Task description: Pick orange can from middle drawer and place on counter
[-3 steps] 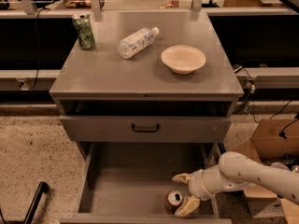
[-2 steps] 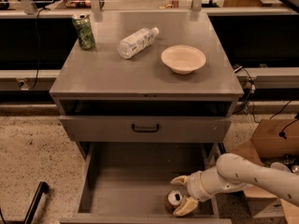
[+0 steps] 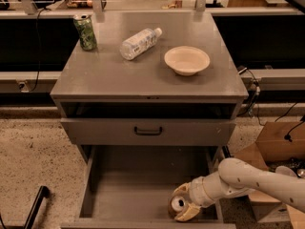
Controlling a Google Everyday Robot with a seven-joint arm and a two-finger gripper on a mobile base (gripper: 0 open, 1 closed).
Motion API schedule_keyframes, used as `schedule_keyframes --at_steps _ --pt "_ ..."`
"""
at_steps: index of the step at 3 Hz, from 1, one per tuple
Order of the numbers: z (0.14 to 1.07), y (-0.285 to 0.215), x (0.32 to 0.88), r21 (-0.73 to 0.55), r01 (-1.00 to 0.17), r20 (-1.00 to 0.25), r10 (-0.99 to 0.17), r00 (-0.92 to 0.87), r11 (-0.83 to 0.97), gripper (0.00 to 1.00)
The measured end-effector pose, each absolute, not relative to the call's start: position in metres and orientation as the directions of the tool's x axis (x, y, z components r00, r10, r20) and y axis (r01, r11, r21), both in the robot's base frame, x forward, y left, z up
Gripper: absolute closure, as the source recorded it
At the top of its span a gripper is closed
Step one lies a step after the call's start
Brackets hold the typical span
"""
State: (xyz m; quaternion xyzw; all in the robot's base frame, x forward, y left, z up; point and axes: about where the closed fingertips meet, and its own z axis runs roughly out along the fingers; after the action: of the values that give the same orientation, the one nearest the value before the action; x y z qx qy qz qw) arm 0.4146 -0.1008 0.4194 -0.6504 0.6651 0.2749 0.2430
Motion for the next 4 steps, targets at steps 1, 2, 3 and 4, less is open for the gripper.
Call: schedule_keyframes --at_steps 1,2,3,4 --pt "0.421 -0.100 0.417 0.042 -0.999 -0.692 -0.722 -0.020 -0.013 0.81" --pt "0.433 -0.106 0.423 0.026 -1.000 -0.717 -0.697 -0.012 -0.010 1.00" --pt "0.501 -0.110 0.434 -0.063 -0.998 -0.764 -0.642 0.065 -0.026 1.00" --pt "0.583 -0.101 0.437 -0.128 -0.990 -0.751 -0.646 0.140 -0.065 1.00"
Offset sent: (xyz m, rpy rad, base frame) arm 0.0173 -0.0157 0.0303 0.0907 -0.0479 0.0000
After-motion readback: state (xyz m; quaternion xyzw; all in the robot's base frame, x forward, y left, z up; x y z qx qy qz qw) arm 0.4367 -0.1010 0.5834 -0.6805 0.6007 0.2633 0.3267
